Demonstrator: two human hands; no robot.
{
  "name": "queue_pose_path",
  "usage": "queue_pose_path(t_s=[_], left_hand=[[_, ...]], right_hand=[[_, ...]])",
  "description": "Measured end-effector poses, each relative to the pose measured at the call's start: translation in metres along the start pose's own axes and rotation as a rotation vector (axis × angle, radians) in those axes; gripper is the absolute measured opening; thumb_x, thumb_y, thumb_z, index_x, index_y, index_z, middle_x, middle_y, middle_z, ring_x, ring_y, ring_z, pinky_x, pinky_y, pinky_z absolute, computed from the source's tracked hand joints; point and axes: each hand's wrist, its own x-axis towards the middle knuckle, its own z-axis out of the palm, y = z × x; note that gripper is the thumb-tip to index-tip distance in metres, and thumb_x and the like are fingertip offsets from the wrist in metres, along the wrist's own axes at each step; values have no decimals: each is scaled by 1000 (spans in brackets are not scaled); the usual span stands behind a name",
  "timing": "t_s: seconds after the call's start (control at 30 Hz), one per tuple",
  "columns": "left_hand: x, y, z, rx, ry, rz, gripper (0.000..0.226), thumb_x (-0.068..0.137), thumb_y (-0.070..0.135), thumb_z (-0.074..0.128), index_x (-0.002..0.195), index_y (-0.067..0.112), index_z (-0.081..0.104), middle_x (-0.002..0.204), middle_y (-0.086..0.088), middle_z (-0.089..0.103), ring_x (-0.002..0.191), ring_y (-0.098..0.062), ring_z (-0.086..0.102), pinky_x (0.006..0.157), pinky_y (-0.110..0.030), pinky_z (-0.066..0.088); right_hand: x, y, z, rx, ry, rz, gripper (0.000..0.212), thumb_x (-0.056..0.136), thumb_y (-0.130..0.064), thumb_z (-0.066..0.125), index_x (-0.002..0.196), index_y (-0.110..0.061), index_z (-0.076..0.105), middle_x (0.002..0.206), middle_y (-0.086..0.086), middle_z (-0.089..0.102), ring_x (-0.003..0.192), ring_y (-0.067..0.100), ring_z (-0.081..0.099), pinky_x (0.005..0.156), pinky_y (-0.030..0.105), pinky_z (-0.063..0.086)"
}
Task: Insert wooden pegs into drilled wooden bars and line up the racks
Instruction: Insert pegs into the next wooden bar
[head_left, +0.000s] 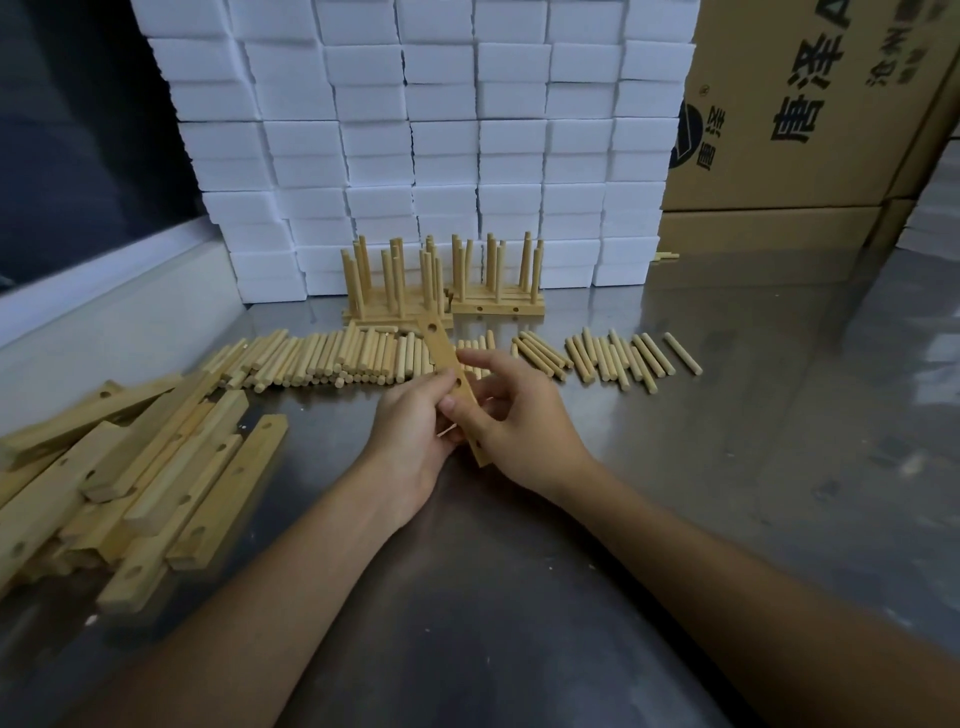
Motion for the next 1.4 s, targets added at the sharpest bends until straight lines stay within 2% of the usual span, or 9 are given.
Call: queue_pose_path(t_s=[0.1, 0.3, 0.4, 0.57, 0.7, 0.97, 1.07, 1.17, 1.4], left_hand=[[0, 0, -1, -16, 85, 53, 29, 105, 20, 44, 103, 2, 66, 89, -15, 75, 85, -25, 74, 75, -39, 59], [-3, -1, -1, 80, 180, 163, 27, 106, 26, 42, 98, 8, 60, 66, -6, 62, 52, -20, 63, 47, -30, 53], [-3, 1, -1, 93, 187, 139, 26, 106, 23, 42, 97, 7, 60, 68, -6, 56, 45, -15, 53, 39, -25, 42], [-6, 3, -1, 82, 150, 136, 25, 105, 21, 43, 97, 5, 61, 64, -6, 56, 43, -16, 52, 38, -24, 39], [-6, 3, -2, 77, 134, 127, 25, 105, 21, 44, 96, 6, 62, 61, -4, 58, 43, -17, 54, 39, -24, 41], [-6, 3, -3, 71, 113, 104, 25, 105, 23, 45, 97, 6, 62, 60, -3, 59, 45, -16, 55, 39, -23, 43], [-5, 2, -3, 80, 109, 115, 26, 105, 23, 45, 97, 5, 62, 61, -4, 59, 45, -16, 55, 39, -23, 42], [-5, 1, -2, 105, 116, 129, 25, 104, 22, 46, 98, 5, 62, 62, -3, 59, 45, -16, 55, 39, -24, 43], [-3, -1, -4, 149, 98, 154, 24, 104, 21, 47, 99, 4, 63, 56, 0, 60, 45, -15, 56, 39, -24, 44]], right_hand=[[1, 1, -8, -245, -60, -126, 32, 94, -31, 68, 124, -20, 67, 96, -10, 72, 85, -1, 65, 73, 17, 55], [11, 14, -33, -538, 50, -98, 17, 97, -29, 61, 107, -19, 71, 89, -12, 67, 79, 3, 62, 77, 31, 58], [15, 25, -43, -688, 82, 48, 24, 96, -32, 60, 116, -20, 67, 109, -3, 66, 100, 12, 59, 94, 36, 51], [20, 33, -55, -971, -59, 314, 55, 98, -58, 40, 143, -27, 46, 154, 0, 39, 144, 23, 28, 117, 55, 16], [19, 34, -54, -1019, -119, 373, 48, 98, -60, 36, 118, -24, 59, 134, -1, 56, 134, 23, 41, 117, 58, 18], [15, 26, -55, -1039, 192, 346, 20, 93, -33, 61, 80, -20, 67, 75, 0, 63, 83, 23, 58, 95, 39, 40], [16, 23, -57, -953, 219, 381, 17, 91, -31, 67, 84, -16, 69, 75, 1, 65, 72, 21, 61, 74, 35, 54], [18, 23, -55, -930, 208, 401, 12, 93, -24, 66, 92, -12, 63, 82, 2, 62, 71, 18, 54, 58, 30, 42], [19, 28, -48, -685, 154, 256, 6, 99, -10, 55, 101, -14, 57, 104, 3, 49, 84, 15, 46, 73, 27, 37]])
